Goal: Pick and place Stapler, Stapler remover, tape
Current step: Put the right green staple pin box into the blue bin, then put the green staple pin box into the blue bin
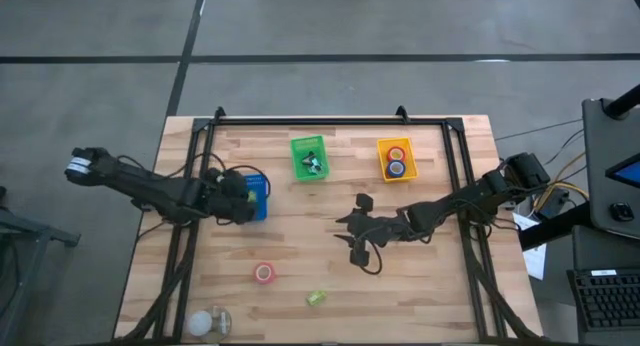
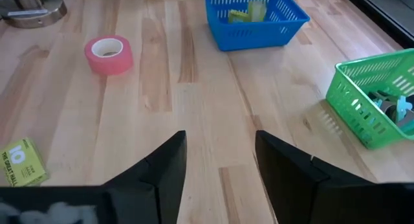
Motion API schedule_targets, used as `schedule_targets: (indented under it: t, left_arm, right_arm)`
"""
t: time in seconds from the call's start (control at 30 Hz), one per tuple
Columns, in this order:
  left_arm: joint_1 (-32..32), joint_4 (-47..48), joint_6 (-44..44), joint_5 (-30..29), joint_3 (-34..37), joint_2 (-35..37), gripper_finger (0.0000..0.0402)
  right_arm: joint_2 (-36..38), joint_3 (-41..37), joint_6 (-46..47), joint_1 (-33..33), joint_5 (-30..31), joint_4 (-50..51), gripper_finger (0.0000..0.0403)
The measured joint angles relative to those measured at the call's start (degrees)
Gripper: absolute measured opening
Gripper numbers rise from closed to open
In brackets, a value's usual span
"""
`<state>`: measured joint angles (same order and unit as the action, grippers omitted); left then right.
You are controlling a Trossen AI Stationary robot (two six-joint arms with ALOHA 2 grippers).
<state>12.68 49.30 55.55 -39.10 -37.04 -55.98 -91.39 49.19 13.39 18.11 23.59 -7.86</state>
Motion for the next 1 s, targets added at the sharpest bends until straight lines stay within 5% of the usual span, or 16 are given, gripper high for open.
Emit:
schedule_targets:
  t: [0.37, 0.53, 0.73, 1.0]
  left_arm:
    - [-0.6, -2.5, 4.6, -0.8, 2.7, -0.8, 0.0039]
    - [0.3, -16.0, -3.3, 2.8, 2.9, -0.9, 0.0045]
    - [2.9, -35.7, -11.0, 15.1, 4.7, -0.9, 0.0082]
    - [10.9, -39.8, -9.3, 20.2, 5.4, -3.7, 0.0183]
  right_arm:
    - [0.0, 0.0, -0.3, 0.0, -3.5, -0.1, 0.0176]
    - [-0.2, 0.0, -1.5, 0.0, -11.3, -0.4, 0.018]
    - [-4.4, -0.1, -2.3, 0.5, -13.6, -3.4, 0.0184]
    - [-8.7, -0.1, -0.6, 1.0, -16.5, -5.3, 0.0192]
